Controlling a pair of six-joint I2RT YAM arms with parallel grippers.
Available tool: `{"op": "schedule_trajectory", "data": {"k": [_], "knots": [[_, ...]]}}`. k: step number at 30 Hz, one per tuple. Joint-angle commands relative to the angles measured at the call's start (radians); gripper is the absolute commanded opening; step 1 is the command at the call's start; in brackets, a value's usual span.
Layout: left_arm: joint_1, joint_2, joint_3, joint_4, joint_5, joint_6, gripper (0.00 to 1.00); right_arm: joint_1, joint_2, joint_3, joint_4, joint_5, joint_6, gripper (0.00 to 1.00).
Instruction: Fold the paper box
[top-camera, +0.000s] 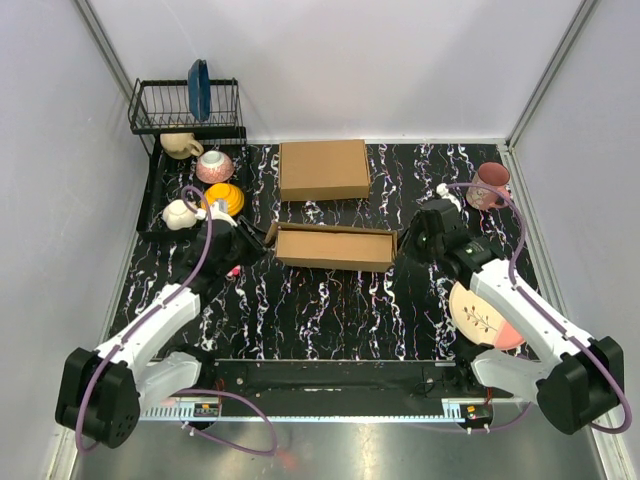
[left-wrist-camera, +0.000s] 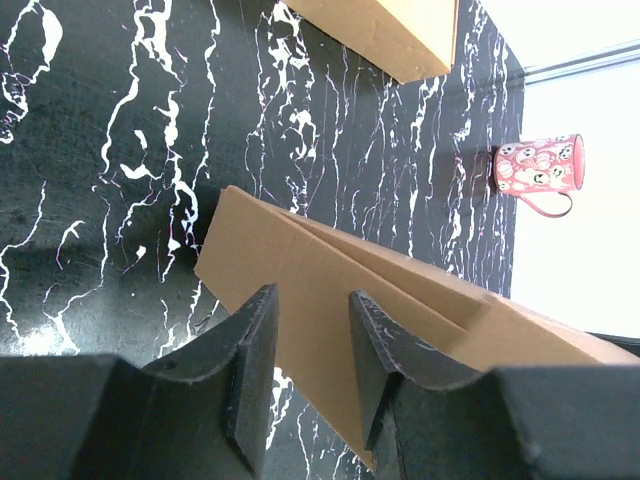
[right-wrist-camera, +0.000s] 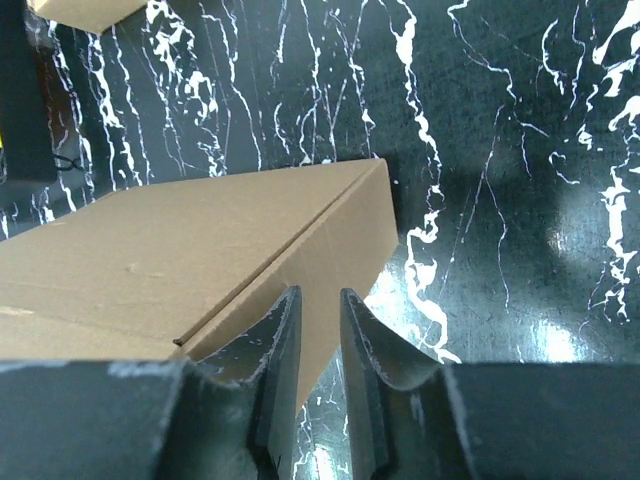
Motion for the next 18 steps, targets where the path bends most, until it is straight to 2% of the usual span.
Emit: {"op": "schedule_trajectory", "data": {"k": [1,18], "knots": [[0.018,-0.044,0.054,0.022,0.052,0.026,0.38,-0.01,-0.043,0.072,-0.003,0.043,-0.048,0.29],[0.026,0.02,0.083,0.042,0.076,0.025,0.4,-0.019,0.046,0.118,0.011,0.04,-0.065,0.32]]}}
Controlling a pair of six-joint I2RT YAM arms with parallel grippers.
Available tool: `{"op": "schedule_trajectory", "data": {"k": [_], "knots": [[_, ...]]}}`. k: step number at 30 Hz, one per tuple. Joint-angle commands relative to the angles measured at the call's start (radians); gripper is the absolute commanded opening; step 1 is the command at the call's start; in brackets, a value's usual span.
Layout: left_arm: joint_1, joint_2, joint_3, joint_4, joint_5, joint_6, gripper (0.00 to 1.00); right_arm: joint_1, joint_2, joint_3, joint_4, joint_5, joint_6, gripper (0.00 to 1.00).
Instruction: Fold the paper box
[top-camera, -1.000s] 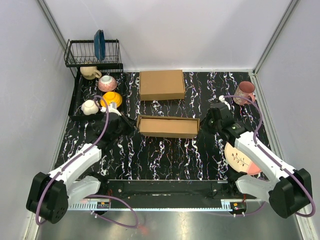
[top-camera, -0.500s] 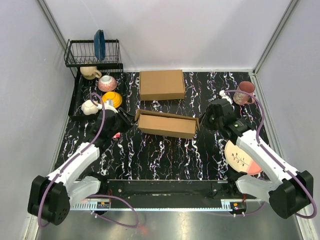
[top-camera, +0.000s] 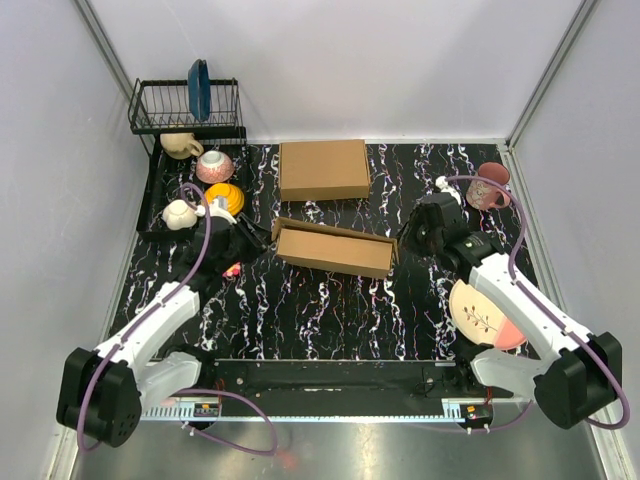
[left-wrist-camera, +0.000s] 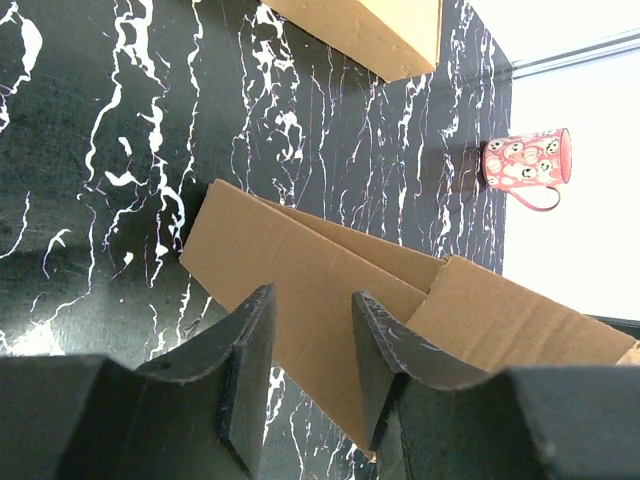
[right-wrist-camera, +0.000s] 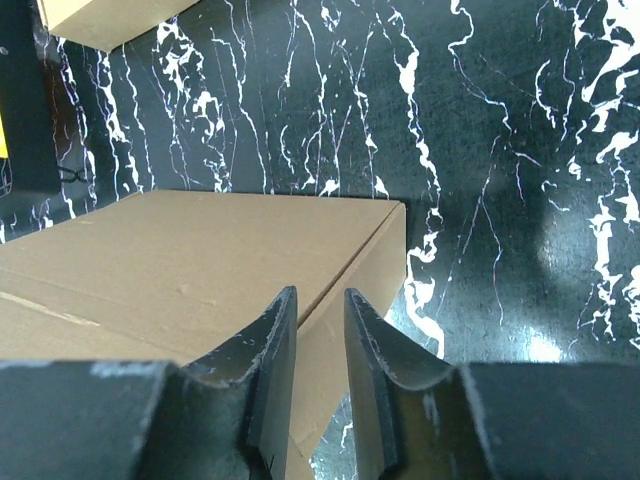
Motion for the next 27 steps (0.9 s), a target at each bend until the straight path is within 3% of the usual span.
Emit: {"op": "schedule_trajectory", "data": {"k": [1,16,27], "knots": [[0.003,0.038,0.075,0.045,0.036,0.008,0.4,-0.015,0.045,0.076,0.025,0.016,-0.031,0.32],[0.008,0.119,0.165,0.022,0.013,0.008,0.44,-0.151,0.093,0.195,0.002,0.008,-0.077,0.39],[0.049,0.118,0.174,-0.01,0.022,0.029,0.45,-0.168,0.024,0.254,-0.021,0.013,-0.087,0.42]]}}
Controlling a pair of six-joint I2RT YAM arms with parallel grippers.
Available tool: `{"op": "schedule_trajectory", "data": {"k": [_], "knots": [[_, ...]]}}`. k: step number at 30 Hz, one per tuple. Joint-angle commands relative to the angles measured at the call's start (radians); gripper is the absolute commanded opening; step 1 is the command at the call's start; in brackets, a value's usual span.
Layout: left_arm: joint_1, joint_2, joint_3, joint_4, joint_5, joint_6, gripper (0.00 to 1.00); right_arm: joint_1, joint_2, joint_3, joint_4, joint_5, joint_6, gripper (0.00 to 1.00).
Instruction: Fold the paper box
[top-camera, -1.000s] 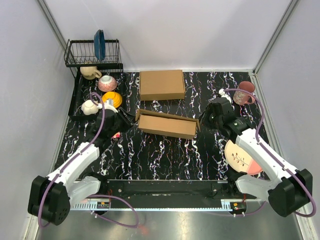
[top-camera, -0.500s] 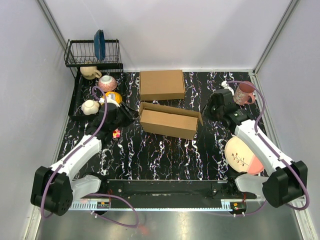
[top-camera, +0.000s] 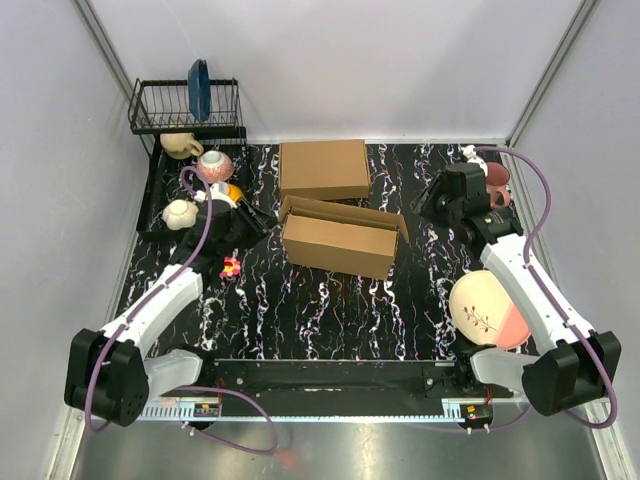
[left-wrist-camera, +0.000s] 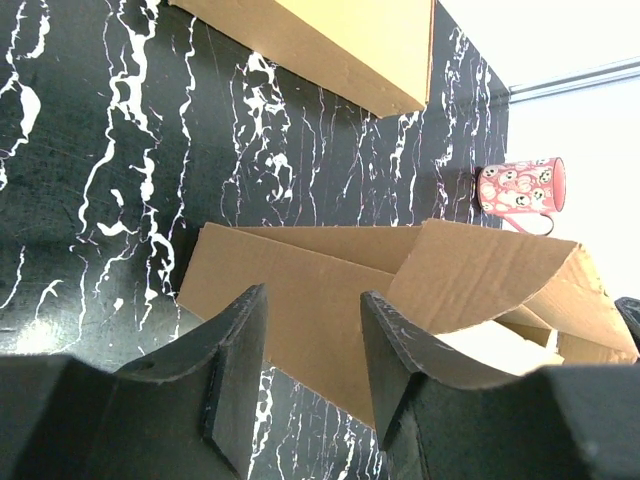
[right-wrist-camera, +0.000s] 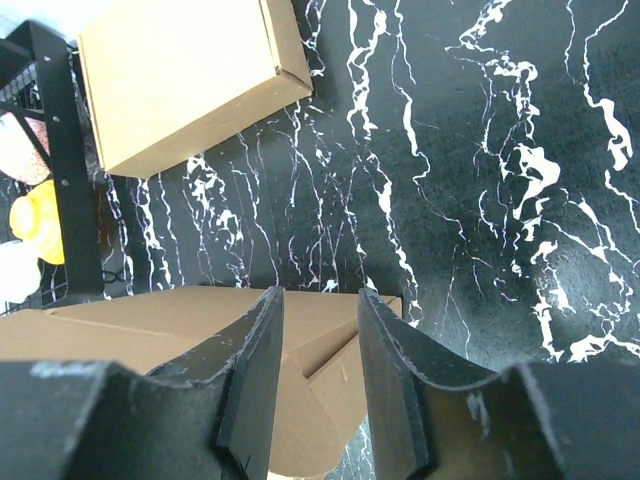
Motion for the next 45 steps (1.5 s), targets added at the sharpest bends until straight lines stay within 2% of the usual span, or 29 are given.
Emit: {"op": "schedule_trajectory", "data": {"k": [1,6,10,16,19,20,22,25,29,31,33,40,45], "knots": [[0.022,-0.011,0.036,0.003,0.022,0.021,0.45,-0.002,-0.074,0.043,0.004,-0.006,-0.033,0.43],[0.061,-0.051,0.021,-0.012,0.013,0.032,0.46,-0.002,-0.139,-0.003,0.038,-0.124,-0.051,0.45],[0.091,-0.077,0.018,-0.027,-0.004,0.046,0.46,-0.004,-0.203,-0.071,0.073,-0.158,-0.065,0.48],[0.132,-0.109,0.039,-0.063,-0.033,0.094,0.52,-0.004,-0.218,-0.053,0.037,-0.224,-0.12,0.51],[0.141,-0.158,0.006,0.032,-0.001,0.127,0.58,-0.002,-0.223,-0.051,0.02,-0.262,-0.145,0.52],[0.141,-0.177,-0.005,0.124,0.02,0.141,0.61,-0.002,-0.226,-0.051,0.014,-0.268,-0.146,0.52],[0.141,-0.183,-0.019,0.21,0.106,0.185,0.69,-0.002,-0.229,-0.054,0.001,-0.274,-0.157,0.52],[0.141,-0.171,0.002,0.282,0.192,0.271,0.72,-0.002,-0.238,-0.06,-0.006,-0.276,-0.168,0.52],[0.138,-0.138,-0.004,0.403,0.292,0.323,0.7,-0.002,-0.243,-0.065,-0.014,-0.277,-0.173,0.53],[0.128,-0.125,-0.001,0.411,0.324,0.376,0.68,-0.002,-0.243,-0.063,-0.017,-0.279,-0.174,0.52],[0.108,-0.112,0.012,0.386,0.315,0.467,0.67,-0.004,-0.241,-0.062,-0.023,-0.282,-0.18,0.53],[0.034,-0.077,0.048,0.321,0.292,0.605,0.63,-0.002,-0.24,-0.059,-0.026,-0.29,-0.183,0.53],[0.022,-0.053,0.059,0.293,0.269,0.633,0.53,-0.002,-0.238,-0.059,-0.028,-0.297,-0.183,0.53]]}}
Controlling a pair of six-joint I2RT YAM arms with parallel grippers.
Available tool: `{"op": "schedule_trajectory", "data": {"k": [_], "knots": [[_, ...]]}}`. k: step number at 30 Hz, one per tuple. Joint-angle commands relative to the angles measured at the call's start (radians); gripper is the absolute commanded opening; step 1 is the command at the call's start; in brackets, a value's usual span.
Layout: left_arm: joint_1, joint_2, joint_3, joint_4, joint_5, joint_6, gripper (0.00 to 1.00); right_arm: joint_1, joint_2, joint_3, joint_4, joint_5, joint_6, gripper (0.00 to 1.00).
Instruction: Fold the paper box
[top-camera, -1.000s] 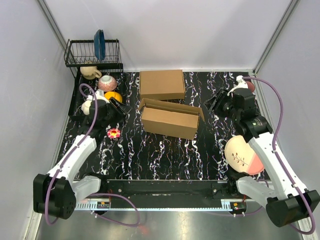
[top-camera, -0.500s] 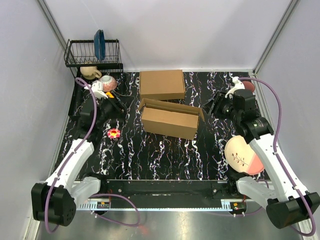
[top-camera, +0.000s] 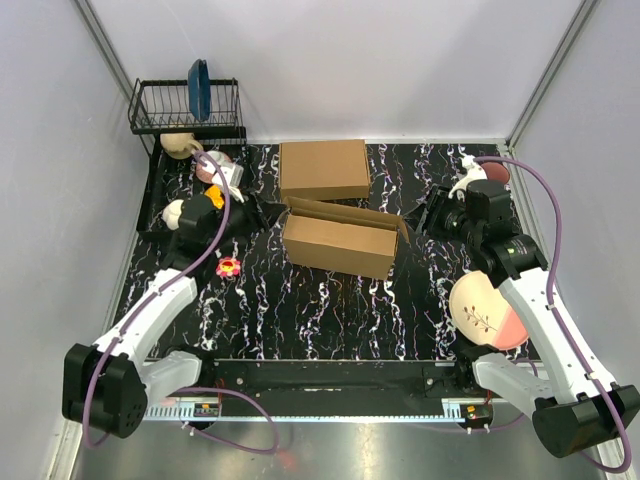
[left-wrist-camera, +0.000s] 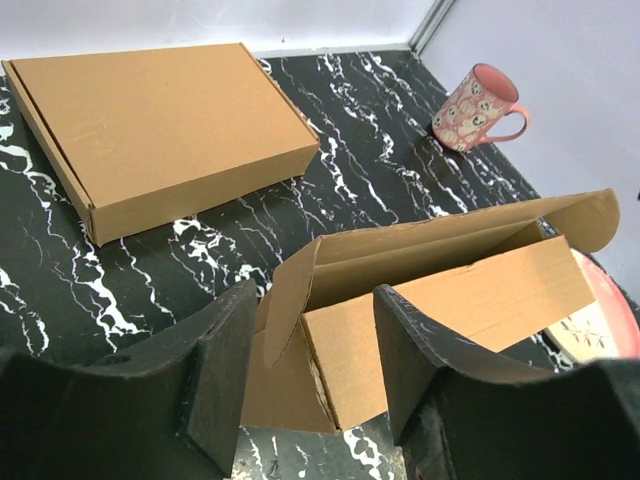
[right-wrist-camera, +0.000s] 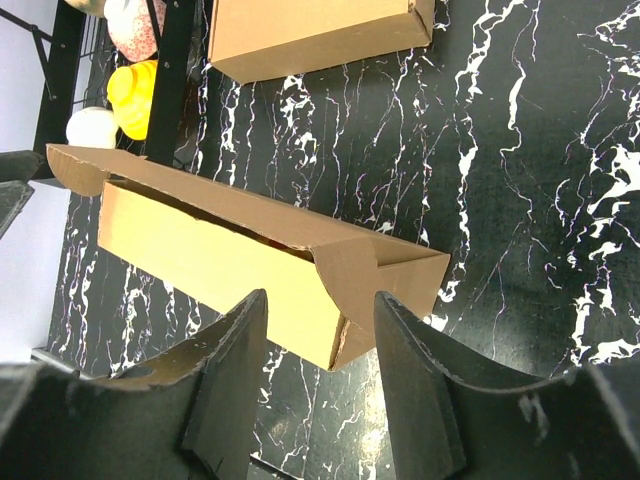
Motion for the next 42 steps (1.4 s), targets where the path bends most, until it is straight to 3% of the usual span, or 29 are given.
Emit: {"op": "schedule_trajectory", "data": {"k": [1,10,26,33,42], "knots": [[-0.01,0.017,0.049,-0.007,-0.009,0.078,0.52,-0.004,-0.015,0.009,0.003,-0.026,-0.017,0.53],[-0.021,0.051,0.064,-0.041,-0.052,0.096,0.49,-0.002,-0.014,0.009,-0.005,-0.03,-0.018,0.53],[-0.044,0.063,0.058,-0.053,-0.018,0.059,0.22,-0.002,-0.011,0.028,-0.042,-0.019,-0.04,0.6],[-0.053,0.072,0.061,-0.068,-0.033,0.042,0.17,0.03,0.011,0.026,-0.048,-0.037,-0.052,0.61],[-0.055,0.066,0.063,-0.079,-0.049,0.029,0.15,0.116,0.069,0.015,-0.073,0.113,-0.069,0.58]]}}
